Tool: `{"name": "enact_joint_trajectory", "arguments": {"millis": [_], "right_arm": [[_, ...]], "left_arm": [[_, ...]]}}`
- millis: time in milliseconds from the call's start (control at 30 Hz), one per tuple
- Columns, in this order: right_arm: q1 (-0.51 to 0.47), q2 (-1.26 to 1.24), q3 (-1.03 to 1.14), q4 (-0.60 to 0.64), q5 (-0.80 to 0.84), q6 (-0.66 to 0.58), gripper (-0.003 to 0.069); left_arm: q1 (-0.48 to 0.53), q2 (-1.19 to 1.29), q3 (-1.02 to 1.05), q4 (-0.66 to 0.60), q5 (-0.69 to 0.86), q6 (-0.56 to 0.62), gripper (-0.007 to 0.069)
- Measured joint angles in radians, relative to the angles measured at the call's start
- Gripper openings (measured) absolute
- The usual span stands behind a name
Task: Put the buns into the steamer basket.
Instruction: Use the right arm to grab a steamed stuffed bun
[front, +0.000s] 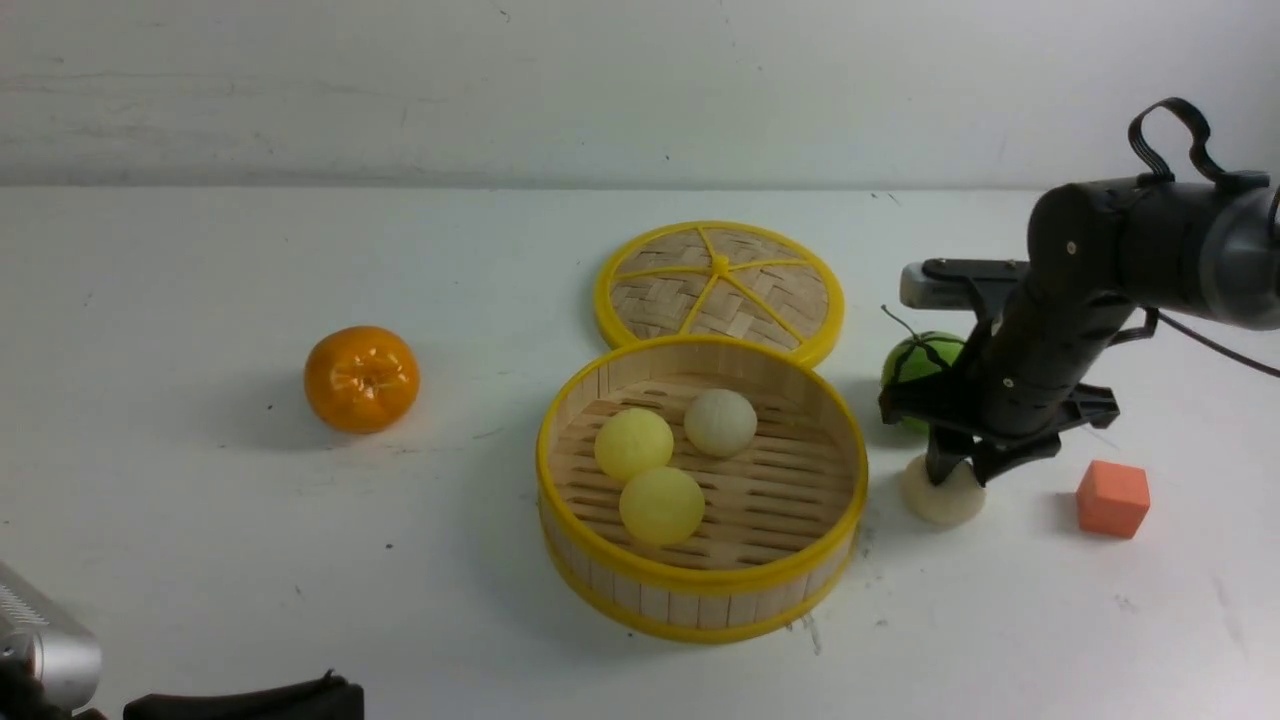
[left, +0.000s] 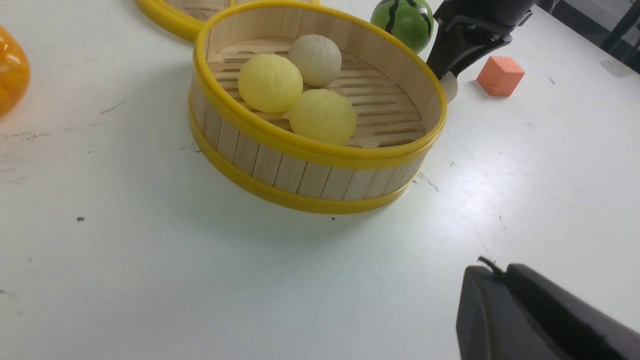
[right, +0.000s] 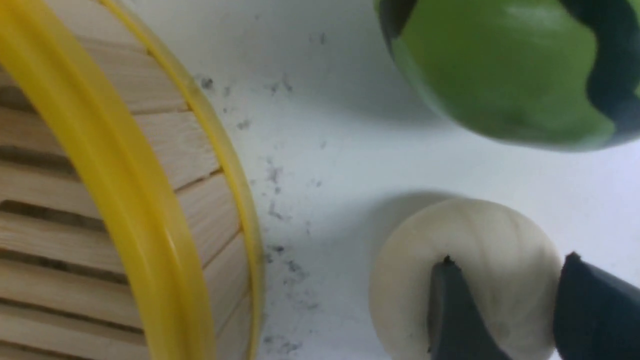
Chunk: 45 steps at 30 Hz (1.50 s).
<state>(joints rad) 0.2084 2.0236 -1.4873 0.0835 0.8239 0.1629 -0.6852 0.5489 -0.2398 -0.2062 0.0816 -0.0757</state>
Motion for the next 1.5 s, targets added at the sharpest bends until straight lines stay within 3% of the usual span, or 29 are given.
{"name": "enact_joint_trajectory", "arguments": {"millis": [233,400,700,967,1500], "right_arm": [[0.000,0.001,0.000,0.045,-0.016,-0.051,0.0202],[0.000,0.001,-0.002,0.046,-0.017,-0.051,0.0194],[0.000,0.002,-0.058,0.026,0.060,-0.028,0.0342],[0.000,0.003,-0.059,0.028,0.077,-0.028,0.0341],[0.000,0.020,-0.061,0.027,0.062,-0.067,0.0059]], "left_arm": [[0.000,0.000,0.000,0.000,0.000,0.000,0.0039],[0.000,0.000,0.000,0.000,0.000,0.000,0.0039],[0.000,0.000,0.000,0.000,0.000,0.000,0.0040],[0.000,0.000,0.000,0.000,0.000,0.000,0.0050],[0.000,0.000,0.000,0.000,0.000,0.000,0.0057]]}}
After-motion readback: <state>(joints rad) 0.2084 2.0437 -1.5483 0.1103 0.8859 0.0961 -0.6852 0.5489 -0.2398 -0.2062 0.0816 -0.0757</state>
